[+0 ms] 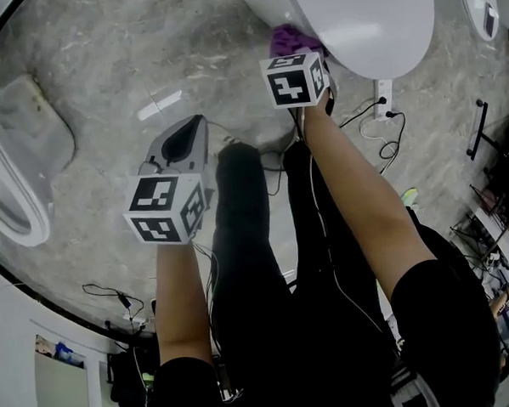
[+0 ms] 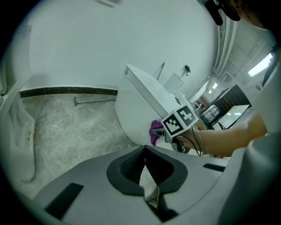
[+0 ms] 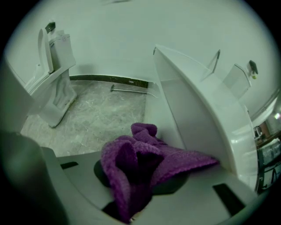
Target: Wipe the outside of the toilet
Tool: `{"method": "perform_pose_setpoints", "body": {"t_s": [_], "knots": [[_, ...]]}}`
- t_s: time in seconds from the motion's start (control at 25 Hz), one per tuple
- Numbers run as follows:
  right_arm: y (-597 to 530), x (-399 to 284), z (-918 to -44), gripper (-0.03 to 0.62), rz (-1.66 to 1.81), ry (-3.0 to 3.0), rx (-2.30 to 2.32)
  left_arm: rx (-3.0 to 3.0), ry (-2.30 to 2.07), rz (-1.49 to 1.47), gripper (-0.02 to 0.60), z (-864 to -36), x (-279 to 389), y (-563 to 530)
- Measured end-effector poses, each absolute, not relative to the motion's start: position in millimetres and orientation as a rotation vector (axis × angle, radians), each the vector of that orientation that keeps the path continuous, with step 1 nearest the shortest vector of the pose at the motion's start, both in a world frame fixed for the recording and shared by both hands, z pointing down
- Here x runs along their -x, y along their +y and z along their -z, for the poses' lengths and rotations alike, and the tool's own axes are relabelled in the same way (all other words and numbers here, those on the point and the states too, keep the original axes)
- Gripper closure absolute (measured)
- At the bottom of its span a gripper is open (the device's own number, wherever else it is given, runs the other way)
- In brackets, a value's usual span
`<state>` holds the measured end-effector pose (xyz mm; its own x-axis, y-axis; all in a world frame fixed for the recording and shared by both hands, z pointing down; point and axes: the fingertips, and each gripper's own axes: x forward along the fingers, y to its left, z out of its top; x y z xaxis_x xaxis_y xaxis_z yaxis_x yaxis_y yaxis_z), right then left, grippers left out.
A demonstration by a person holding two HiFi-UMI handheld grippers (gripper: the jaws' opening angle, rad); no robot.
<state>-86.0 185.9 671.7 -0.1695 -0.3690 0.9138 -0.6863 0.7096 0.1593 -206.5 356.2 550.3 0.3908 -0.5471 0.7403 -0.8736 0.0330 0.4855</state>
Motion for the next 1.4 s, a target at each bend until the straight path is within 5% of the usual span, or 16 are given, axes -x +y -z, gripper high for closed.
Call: {"method": "perform_pose_setpoints", "body": {"t_s": [1.4], "knots": [[27.6,244.2,-692.6,0.465,-0.551,-1.604,-1.045,-1.581,-1.331,-0.352,0.574,-547.3,362.4,190.0]]}}
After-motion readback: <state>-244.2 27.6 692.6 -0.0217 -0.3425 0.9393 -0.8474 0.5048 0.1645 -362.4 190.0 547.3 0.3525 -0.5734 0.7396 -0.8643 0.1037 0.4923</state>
